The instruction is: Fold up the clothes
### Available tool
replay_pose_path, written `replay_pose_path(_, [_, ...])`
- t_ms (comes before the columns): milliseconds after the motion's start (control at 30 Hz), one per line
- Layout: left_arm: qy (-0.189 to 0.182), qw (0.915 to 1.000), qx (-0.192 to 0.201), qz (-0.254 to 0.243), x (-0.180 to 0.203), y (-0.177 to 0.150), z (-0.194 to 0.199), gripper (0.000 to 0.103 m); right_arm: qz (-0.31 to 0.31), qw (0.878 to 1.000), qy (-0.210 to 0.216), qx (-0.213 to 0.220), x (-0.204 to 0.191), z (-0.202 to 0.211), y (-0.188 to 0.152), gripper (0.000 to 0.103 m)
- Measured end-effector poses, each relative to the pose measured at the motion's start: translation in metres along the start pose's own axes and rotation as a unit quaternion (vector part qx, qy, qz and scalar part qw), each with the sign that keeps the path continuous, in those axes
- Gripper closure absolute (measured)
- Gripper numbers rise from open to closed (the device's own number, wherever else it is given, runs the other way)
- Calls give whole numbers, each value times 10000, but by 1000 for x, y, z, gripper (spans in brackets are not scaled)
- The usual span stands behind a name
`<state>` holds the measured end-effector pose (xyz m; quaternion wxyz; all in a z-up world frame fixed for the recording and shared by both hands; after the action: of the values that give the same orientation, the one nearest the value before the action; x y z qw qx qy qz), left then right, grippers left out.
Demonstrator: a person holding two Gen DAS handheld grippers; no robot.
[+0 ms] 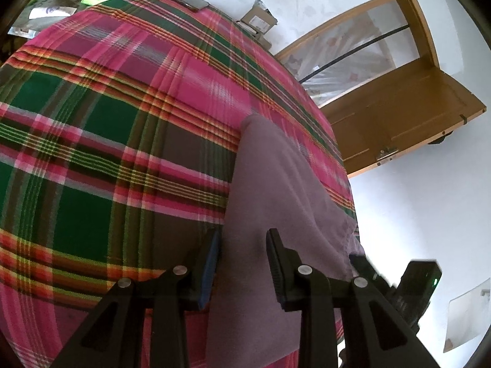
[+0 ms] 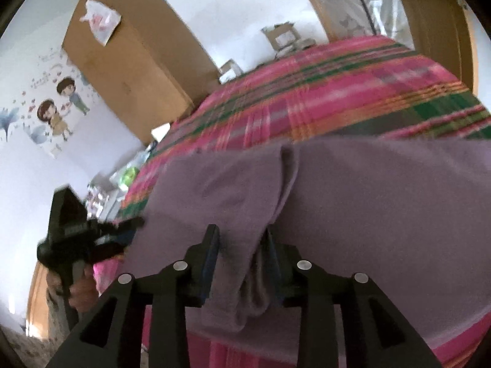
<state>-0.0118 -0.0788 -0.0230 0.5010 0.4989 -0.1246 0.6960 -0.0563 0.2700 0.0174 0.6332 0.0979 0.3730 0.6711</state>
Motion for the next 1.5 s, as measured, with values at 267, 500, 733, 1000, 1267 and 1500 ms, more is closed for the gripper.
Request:
replay_pose_path(267, [47,10000,-78,-5,-3,-3,-3,71,44,10000,47,71,2,-25,38,72])
replay_pose_path(500, [38,9999,-96,-4,-5,-1,-4,71,104,9997,196,27,0,-40,47,97])
replay_pose_path(733, [7,10000,-96,-13,-6,-1,-4,71,-6,9998,-217,11,13,-49,43,97])
replay_pose_path(1000, [16,10000,-84,13,-5,-1,-4,71,367,9969,-693,15,10,-50,35,92])
replay_pose_path(1267, [-7,9999,-98,27,-7,-2,-2,71,1101,9895,-559,751,-24,4,11,88])
replay_pose_path(1500, [-53,9999,-83,77,-10,-4,3,71,1830,9801,-569,519,-44,1,-40,88])
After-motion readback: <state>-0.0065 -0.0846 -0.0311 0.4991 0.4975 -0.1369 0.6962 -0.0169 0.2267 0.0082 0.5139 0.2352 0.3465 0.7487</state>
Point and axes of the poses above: each gripper's, at about its wrist camera, not at the fingertips, and z roughly against the way its jaws point, x to its right, y to its top, the point moved 2 cm from there along -z, roughly the way its jaws point, and after that the axes turned 13 degrees about -y, right-handed, at the moved point
